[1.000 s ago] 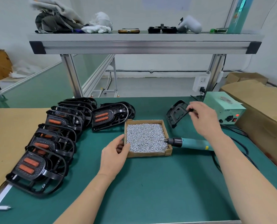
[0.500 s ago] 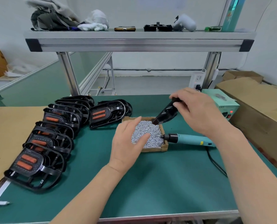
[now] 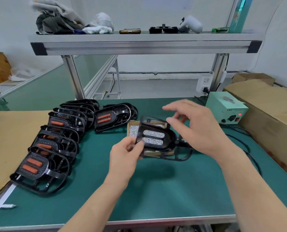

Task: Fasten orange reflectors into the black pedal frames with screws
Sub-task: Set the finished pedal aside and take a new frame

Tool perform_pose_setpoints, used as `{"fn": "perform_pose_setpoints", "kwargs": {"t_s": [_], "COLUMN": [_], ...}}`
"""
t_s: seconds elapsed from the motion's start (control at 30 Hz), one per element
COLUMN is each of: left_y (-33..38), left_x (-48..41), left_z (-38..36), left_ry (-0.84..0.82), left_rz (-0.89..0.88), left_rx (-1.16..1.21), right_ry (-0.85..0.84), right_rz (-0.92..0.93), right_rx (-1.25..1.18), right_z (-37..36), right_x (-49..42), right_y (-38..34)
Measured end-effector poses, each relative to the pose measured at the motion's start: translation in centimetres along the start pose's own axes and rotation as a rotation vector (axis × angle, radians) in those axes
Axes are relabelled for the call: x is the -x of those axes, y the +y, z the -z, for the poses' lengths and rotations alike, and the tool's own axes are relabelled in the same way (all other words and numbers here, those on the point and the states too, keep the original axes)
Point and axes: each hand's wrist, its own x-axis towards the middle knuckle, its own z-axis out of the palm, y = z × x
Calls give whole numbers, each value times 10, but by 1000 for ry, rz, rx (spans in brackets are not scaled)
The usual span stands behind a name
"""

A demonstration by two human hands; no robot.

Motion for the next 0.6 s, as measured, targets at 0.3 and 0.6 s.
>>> {"fn": "perform_pose_setpoints", "kwargs": {"t_s": [0.3,0.6], "left_y": [-35,-39], "left_x": [22,31], "left_z": [33,36], "left_ry": [61,-19], "left_rz": [390,454], "left_rx": [73,-48], "right_ry": [-399,-592], "right_rz": [-214,-263], "right_rx": [26,31], "right_z": [-41,-64], "right_x": [66,94], "right_y": [33,42]}}
